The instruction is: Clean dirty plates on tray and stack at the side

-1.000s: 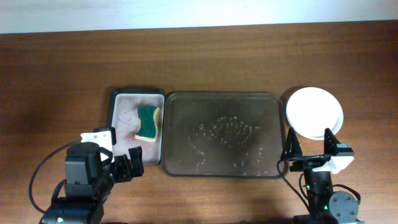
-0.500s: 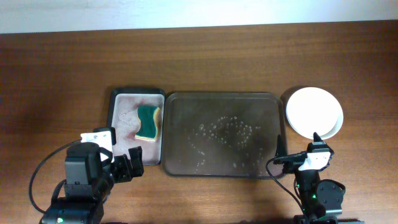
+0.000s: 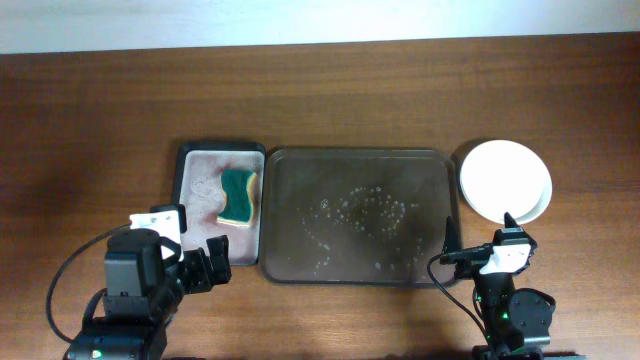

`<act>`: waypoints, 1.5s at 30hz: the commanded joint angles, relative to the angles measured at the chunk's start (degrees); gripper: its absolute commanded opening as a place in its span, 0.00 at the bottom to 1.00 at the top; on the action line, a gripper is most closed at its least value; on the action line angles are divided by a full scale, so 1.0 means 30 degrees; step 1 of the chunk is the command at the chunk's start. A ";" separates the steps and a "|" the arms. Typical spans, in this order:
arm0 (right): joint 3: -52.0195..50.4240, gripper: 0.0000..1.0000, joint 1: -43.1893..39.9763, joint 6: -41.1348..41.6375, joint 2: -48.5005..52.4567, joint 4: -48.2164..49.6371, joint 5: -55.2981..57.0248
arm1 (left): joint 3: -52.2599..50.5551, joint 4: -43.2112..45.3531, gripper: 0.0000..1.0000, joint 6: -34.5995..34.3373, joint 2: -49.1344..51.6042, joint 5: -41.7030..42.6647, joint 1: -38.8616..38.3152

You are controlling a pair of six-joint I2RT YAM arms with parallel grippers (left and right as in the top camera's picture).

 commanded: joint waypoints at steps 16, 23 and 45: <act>-0.0095 0.99 -0.0160 -0.0109 -0.0160 -0.0080 -0.0321 | -1.0899 0.9799 0.99 0.1887 -1.1897 -0.1086 -0.0051; -0.0095 0.99 -0.0160 -0.0109 -0.0160 -0.0080 -0.0328 | -1.5038 1.8396 0.99 0.5821 -1.2947 -0.0321 -0.0160; -0.0095 0.99 -0.0160 -0.0109 -0.0160 -0.0080 -0.0321 | -1.5038 1.6385 0.99 0.5814 -1.2939 -0.0503 -0.0124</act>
